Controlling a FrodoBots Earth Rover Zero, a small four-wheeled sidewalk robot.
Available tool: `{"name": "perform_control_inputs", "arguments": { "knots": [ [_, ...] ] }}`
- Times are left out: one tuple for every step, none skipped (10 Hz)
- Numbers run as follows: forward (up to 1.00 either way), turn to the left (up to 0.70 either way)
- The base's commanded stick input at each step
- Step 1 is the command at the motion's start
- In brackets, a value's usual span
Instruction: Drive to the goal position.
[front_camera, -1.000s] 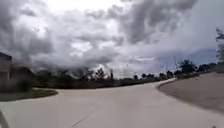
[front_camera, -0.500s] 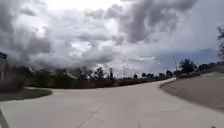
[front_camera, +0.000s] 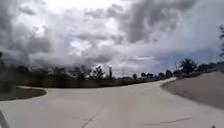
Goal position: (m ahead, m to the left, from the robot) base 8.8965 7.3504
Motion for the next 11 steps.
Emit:
{"name": "perform_control_inputs", "arguments": {
  "knots": [
    [0.85, 0.28],
    [0.85, 0.01],
    [0.85, 0.0],
    [0.85, 0.0],
    [0.85, 0.0],
    [0.85, 0.0],
    [0.85, 0.12],
    [0.85, 0.29],
    [0.85, 0.34],
    [0.85, 0.21],
    [0.85, 0.0]
  ]
}}
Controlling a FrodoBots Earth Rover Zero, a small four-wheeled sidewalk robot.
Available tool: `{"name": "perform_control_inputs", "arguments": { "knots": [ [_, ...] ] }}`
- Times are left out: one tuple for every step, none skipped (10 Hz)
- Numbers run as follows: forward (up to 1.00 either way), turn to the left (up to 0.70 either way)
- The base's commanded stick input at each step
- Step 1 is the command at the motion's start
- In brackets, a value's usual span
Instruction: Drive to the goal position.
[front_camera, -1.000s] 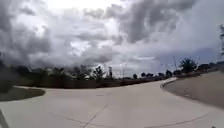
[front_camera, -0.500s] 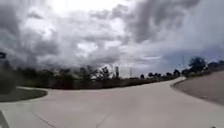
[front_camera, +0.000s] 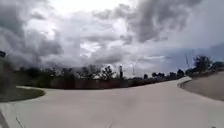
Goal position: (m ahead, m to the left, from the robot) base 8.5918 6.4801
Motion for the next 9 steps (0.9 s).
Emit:
{"name": "perform_control_inputs", "arguments": {
  "knots": [
    [0.85, 0.0],
    [0.85, 0.0],
    [0.85, 0.0],
    [0.85, 0.0],
    [0.85, 0.0],
    [0.85, 0.0],
    [0.85, 0.0],
    [0.85, 0.0],
    [0.85, 0.05]
  ]
}}
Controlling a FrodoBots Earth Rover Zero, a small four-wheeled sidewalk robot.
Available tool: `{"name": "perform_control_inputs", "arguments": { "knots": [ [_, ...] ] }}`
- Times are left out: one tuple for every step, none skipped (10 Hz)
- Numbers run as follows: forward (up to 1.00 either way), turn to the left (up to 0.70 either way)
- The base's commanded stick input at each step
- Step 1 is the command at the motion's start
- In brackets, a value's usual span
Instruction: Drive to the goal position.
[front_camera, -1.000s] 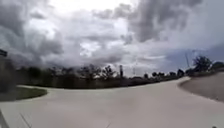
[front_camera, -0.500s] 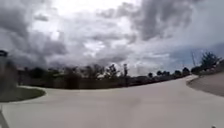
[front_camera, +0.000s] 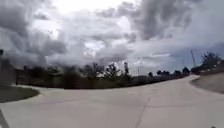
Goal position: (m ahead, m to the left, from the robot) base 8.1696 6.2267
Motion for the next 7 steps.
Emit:
{"name": "perform_control_inputs", "arguments": {
  "knots": [
    [0.85, 0.21],
    [0.85, 0.34],
    [0.85, 0.34],
    [0.85, 0.34],
    [0.85, 0.34],
    [0.85, 0.34],
    [0.85, 0.34]
  ]
}}
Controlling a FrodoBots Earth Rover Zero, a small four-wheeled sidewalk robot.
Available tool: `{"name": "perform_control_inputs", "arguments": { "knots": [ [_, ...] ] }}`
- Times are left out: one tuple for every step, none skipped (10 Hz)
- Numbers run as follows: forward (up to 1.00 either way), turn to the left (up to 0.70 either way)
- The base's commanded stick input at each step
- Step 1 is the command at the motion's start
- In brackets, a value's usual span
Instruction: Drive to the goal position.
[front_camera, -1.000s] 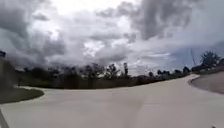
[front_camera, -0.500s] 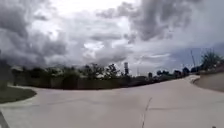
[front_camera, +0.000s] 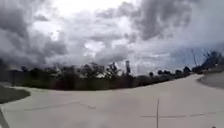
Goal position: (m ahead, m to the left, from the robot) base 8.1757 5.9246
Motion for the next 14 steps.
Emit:
{"name": "perform_control_inputs", "arguments": {
  "knots": [
    [0.85, 0.34],
    [0.85, 0.12],
    [0.85, 0.0],
    [0.85, 0.0],
    [0.85, 0.0],
    [0.85, 0.0],
    [0.85, 0.03],
    [0.85, 0.14],
    [0.85, 0.31],
    [0.85, 0.34],
    [0.85, 0.34],
    [0.85, 0.34],
    [0.85, 0.34],
    [0.85, 0.34]
  ]
}}
